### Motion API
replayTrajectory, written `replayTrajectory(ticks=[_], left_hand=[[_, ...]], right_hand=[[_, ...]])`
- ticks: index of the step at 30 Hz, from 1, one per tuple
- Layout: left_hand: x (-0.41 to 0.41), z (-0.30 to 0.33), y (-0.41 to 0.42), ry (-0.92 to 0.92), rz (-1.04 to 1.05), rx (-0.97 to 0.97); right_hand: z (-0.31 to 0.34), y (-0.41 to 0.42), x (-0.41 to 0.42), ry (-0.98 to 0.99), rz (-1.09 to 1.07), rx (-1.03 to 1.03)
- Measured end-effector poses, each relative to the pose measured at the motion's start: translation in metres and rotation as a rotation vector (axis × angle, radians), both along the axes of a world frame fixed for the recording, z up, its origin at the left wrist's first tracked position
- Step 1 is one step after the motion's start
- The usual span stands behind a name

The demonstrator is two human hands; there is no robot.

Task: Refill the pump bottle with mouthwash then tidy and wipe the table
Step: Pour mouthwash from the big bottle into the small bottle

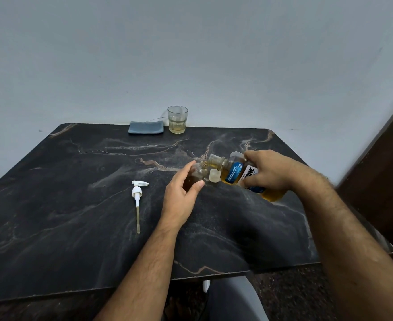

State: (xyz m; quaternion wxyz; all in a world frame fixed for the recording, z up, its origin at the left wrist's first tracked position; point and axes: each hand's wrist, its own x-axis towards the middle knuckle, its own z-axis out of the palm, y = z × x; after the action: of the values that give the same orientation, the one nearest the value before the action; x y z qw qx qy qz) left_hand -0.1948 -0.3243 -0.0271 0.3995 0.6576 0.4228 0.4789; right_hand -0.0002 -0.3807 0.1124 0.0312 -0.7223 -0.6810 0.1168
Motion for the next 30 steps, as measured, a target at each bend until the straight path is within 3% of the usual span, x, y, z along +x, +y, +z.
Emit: replayTrajectory(ticks=[14, 21, 30], left_hand=[[-0.001, 0.0, 0.0, -0.091, 0.026, -0.028], [-0.002, -0.006, 0.004, -0.146, 0.062, -0.078], [0.001, -0.006, 0.004, -0.153, 0.062, -0.045]], right_hand=[[-0.049, -0.001, 0.006, 0.508, -0.01, 0.231], [-0.077, -0.006, 0.011, 0.924, -0.2, 0.499], [-0.102, -0.015, 0.027, 1.125, -0.465, 0.756]])
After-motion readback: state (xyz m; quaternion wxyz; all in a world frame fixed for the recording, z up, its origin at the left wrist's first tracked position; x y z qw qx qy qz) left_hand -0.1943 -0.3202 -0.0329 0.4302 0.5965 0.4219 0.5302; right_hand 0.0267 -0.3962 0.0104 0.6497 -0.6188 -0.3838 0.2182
